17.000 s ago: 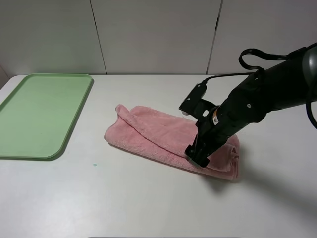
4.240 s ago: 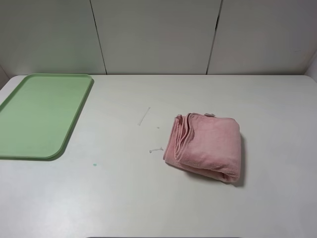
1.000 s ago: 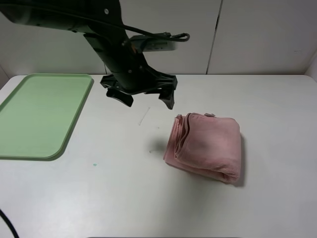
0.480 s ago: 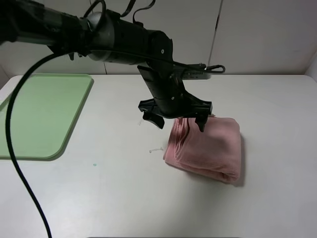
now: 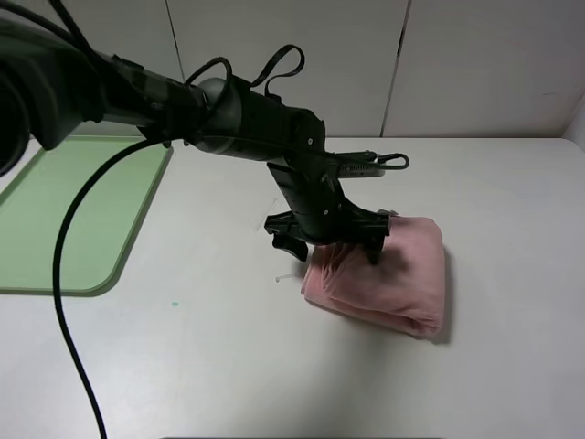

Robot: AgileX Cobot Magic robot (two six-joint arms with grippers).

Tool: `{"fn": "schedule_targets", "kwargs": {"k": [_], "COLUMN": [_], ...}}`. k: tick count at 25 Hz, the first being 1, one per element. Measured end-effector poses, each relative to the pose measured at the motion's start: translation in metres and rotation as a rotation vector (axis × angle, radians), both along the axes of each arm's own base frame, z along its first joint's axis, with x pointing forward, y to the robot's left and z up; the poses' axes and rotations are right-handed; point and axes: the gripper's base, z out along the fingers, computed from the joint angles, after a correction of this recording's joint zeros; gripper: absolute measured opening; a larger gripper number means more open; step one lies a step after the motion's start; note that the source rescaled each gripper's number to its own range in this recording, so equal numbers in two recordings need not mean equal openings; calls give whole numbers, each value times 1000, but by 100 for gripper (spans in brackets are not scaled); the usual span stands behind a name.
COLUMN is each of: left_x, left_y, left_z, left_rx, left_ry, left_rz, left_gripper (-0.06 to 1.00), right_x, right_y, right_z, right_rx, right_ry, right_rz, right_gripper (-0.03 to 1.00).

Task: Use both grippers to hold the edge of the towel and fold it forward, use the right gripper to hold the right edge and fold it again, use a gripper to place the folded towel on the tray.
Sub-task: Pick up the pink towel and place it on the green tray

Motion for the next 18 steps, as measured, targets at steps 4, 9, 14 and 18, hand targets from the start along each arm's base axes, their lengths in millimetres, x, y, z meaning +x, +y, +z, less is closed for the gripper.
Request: {"fn": "schedule_targets", "kwargs": {"k": [4, 9, 14, 18], "left_x": [3, 6, 4, 2], "left_y": [-3, -6, -11, -13], "left_z": [-6, -7, -8, -9], "left_rx": [-20, -60, -73, -76], "left_ry": [-22, -51, -64, -67], "left_rz": [9, 29, 24, 19], "left_gripper": [100, 100, 97, 85], "right_x": [0, 0, 0, 0], "right_y": [0, 0, 0, 0], "right_z": [0, 0, 0, 0], "right_rx": [0, 0, 0, 0], "right_ry": [0, 0, 0, 0], "right_rz": [0, 0, 0, 0], "right_gripper": [100, 100, 100, 100]}}
